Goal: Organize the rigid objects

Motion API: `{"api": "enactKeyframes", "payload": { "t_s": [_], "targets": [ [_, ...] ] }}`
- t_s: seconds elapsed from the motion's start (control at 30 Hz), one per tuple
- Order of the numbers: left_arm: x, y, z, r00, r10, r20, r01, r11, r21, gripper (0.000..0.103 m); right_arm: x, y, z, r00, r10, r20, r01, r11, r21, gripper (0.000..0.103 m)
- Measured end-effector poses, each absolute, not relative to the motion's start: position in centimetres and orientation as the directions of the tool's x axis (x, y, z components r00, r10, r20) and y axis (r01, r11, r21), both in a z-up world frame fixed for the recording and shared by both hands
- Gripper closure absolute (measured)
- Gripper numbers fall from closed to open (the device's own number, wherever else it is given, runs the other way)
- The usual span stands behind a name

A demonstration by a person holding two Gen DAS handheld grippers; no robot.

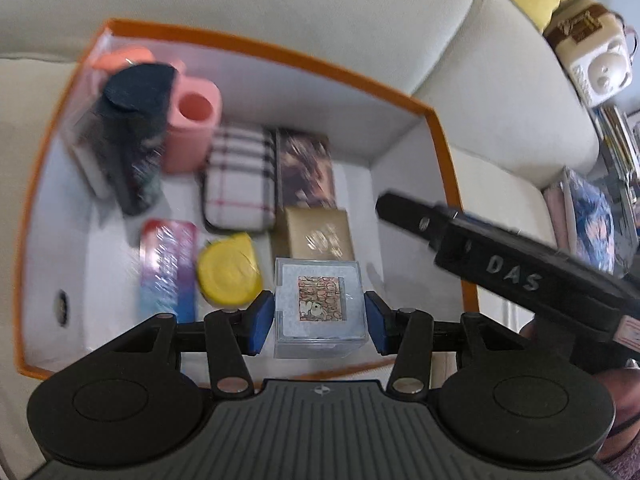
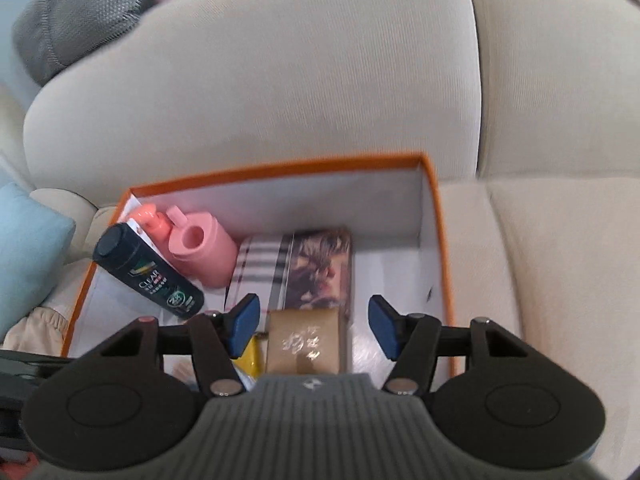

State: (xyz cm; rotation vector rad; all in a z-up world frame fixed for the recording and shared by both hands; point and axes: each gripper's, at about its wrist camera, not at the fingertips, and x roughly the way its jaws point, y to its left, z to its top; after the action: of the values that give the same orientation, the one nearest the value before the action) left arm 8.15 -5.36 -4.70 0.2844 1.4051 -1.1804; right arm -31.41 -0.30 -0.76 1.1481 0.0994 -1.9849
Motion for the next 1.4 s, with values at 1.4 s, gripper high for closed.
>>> {"api": "enactKeyframes", "payload": {
  "t_s": [1.4],
  "targets": [
    [5.2, -5.5, -2.6, -0.192, -0.402, -0.895, 0.846, 0.394, -0.359, 0.032, -30.4, 4.2, 3.1, -0.353, -0.648, -0.675, 0.695, -0.665, 0.274, 0.040]
  ]
}}
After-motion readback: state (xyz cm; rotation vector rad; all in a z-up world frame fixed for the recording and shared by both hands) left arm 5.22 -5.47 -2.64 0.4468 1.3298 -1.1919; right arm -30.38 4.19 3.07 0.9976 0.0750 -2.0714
